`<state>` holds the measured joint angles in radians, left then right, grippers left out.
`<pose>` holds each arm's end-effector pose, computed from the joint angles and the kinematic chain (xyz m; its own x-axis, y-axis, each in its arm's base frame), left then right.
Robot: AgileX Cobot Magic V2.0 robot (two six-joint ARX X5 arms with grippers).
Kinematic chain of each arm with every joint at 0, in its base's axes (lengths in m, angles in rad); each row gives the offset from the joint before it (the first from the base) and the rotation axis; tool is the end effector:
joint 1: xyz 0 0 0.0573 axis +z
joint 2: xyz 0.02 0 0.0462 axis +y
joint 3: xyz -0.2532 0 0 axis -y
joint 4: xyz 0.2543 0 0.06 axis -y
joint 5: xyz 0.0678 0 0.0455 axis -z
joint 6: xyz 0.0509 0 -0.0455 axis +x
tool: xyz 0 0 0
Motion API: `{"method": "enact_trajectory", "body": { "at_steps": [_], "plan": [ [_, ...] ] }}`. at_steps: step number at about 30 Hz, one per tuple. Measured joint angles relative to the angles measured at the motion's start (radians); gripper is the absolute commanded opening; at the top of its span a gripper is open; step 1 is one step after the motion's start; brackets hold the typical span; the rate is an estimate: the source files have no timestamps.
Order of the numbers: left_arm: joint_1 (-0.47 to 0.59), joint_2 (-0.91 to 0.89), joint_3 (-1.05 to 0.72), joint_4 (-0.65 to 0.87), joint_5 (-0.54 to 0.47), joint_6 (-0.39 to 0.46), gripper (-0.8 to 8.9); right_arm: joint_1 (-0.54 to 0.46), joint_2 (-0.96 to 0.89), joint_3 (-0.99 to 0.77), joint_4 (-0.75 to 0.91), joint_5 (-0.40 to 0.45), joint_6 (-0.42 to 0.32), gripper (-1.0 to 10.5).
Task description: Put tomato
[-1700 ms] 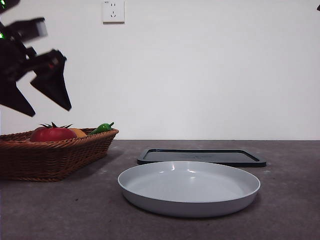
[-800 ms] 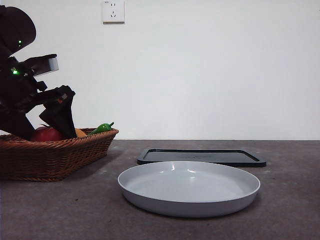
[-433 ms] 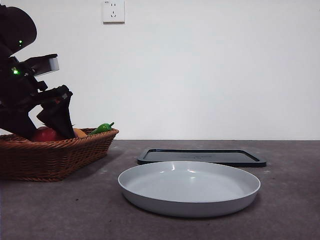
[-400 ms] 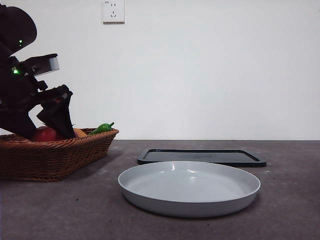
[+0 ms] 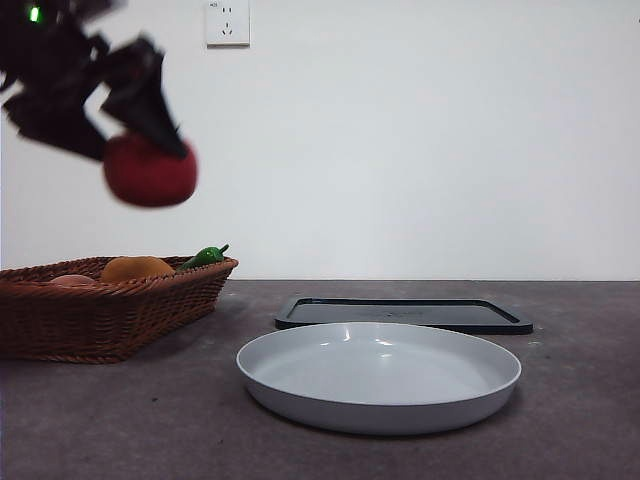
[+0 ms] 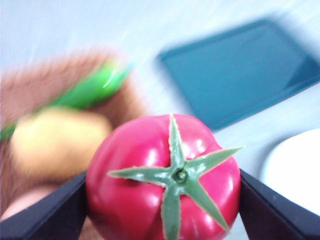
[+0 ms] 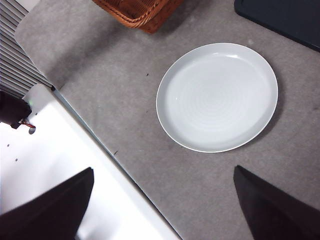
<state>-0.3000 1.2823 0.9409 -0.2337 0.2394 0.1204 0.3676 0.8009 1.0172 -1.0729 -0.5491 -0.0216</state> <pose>0.2888 -0.1020 0.2539 0.7087 -0.4674 -0.5284 0.5361 0.8437 -0.0273 0.1324 0.0795 0.3144 0.3338 0.6878 -0.6445 -0.6407 0.6671 0.3801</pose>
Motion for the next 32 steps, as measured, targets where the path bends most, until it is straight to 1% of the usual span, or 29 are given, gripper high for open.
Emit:
{"method": "enact_trajectory", "body": {
  "at_steps": [4,8,12,16,23,32],
  "plan": [
    [-0.104,-0.042,0.000,0.000,0.002,-0.015,3.29,0.000,0.000,0.000,0.003,0.000,0.000,4.5],
    [-0.211,-0.032,0.000,0.006,0.003,-0.018,3.29,0.000,0.000,0.000,0.007,0.000,0.000,4.5],
    [-0.311,0.021,0.000,0.050,0.002,-0.020,3.29,0.000,0.000,0.000,0.007,0.000,0.000,4.5],
    [-0.380,0.103,0.000,0.089,0.003,-0.026,3.29,0.000,0.000,0.000,0.007,0.000,0.000,4.5],
    [-0.436,0.260,0.000,0.158,0.002,-0.027,3.29,0.000,0.000,0.000,0.006,0.000,0.000,4.5],
    [-0.459,0.399,0.000,0.238,0.001,-0.029,3.29,0.000,0.000,0.000,0.006,0.000,0.001,4.5]
  ]
}}
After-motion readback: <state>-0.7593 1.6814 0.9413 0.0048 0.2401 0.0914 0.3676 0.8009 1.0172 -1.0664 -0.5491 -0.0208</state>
